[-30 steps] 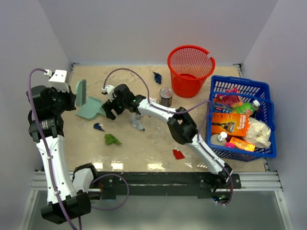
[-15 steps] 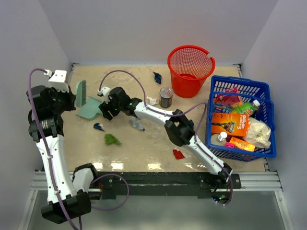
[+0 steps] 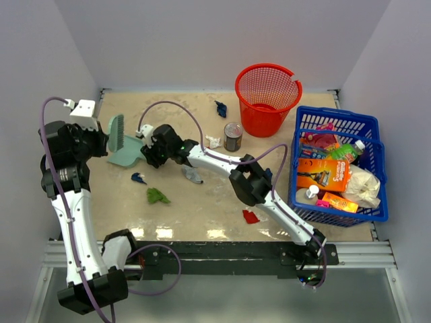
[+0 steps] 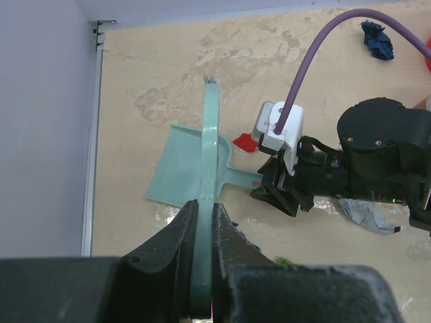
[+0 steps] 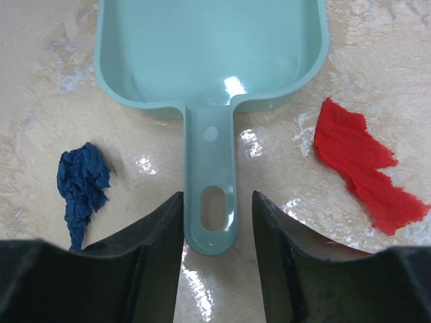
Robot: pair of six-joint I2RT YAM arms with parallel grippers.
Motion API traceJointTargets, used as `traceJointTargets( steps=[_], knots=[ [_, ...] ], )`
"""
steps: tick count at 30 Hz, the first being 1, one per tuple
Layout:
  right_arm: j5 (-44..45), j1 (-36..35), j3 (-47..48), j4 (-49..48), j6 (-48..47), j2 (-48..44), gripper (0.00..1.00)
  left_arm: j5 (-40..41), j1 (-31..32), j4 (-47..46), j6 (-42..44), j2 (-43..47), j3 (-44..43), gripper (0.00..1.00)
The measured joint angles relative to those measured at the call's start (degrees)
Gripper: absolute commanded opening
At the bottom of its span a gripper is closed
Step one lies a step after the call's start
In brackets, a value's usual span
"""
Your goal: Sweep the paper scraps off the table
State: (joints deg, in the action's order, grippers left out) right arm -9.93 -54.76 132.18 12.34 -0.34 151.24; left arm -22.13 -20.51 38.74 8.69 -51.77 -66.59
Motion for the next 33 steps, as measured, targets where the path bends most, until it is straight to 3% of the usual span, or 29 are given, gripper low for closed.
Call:
traceJointTargets(
  steps=[6, 13, 22, 25, 33],
  knots=[
    [0.2, 0.0, 0.0, 0.1, -1.9, 0.0, 0.25, -0.3, 0.1, 0.0, 0.0, 0.3, 0.1, 0.0],
    [0.2, 0.0, -0.2, 1.3, -4.0, -1.3, 0.17, -0.9, 0.4, -0.3, -0.2, 0.3, 0.3, 0.0],
    [0.3, 0.0, -7.7, 4.2, -5.3, -14.7, 0.11, -2.2, 0.4, -1.5, -0.7, 0.6, 0.5, 0.0],
    [0.3, 0.0, -13.3, 4.0, -5.6, -21.9, 0.09, -2.1, 0.4, -1.3, -0.6, 0.7, -0.7, 0.0],
    [0.5, 0.2, -41.5, 6.4, -7.5, -47.2, 0.08, -2.6, 0.4, -4.5, -0.5, 2.2, -8.5, 0.0]
  ],
)
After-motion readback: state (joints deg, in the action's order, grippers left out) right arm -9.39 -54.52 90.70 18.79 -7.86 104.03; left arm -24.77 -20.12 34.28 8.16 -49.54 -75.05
